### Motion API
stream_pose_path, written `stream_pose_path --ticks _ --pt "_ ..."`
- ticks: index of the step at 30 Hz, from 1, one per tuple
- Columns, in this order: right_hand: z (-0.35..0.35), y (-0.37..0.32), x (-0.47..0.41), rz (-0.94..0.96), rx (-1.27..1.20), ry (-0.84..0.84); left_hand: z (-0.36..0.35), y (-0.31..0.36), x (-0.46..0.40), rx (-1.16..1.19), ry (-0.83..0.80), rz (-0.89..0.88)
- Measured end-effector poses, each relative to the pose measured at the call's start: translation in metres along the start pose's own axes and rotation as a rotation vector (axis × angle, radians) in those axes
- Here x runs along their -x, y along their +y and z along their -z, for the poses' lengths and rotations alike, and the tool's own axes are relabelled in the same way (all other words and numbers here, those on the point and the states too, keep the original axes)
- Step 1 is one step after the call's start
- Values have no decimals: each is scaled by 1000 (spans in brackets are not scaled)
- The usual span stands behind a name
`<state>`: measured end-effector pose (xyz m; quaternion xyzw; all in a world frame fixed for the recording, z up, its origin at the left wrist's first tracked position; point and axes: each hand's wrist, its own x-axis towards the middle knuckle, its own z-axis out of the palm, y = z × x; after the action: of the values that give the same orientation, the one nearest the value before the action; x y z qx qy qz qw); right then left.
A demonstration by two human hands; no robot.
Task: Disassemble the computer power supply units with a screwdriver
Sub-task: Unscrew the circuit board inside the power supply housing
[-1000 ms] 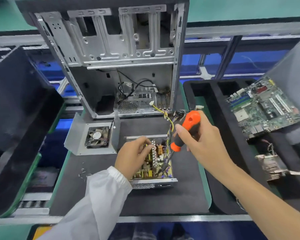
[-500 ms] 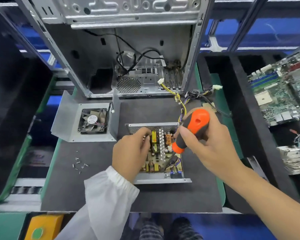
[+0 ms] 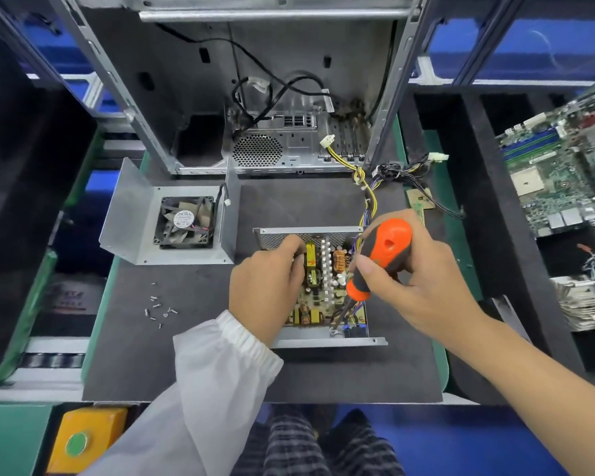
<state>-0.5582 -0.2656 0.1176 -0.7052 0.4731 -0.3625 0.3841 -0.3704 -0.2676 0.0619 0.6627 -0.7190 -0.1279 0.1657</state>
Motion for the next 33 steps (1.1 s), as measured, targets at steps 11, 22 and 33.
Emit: stream_pose_path --ticks 11,22,33 --pt "0 0 1 15 -33 -9 0 0 0 -6 -22 -4" --pt "2 -6 1 51 53 -141 7 3 2 84 47 -88" --pt "20 -46 -24 226 287 -637 40 -3 3 897 -713 -278"
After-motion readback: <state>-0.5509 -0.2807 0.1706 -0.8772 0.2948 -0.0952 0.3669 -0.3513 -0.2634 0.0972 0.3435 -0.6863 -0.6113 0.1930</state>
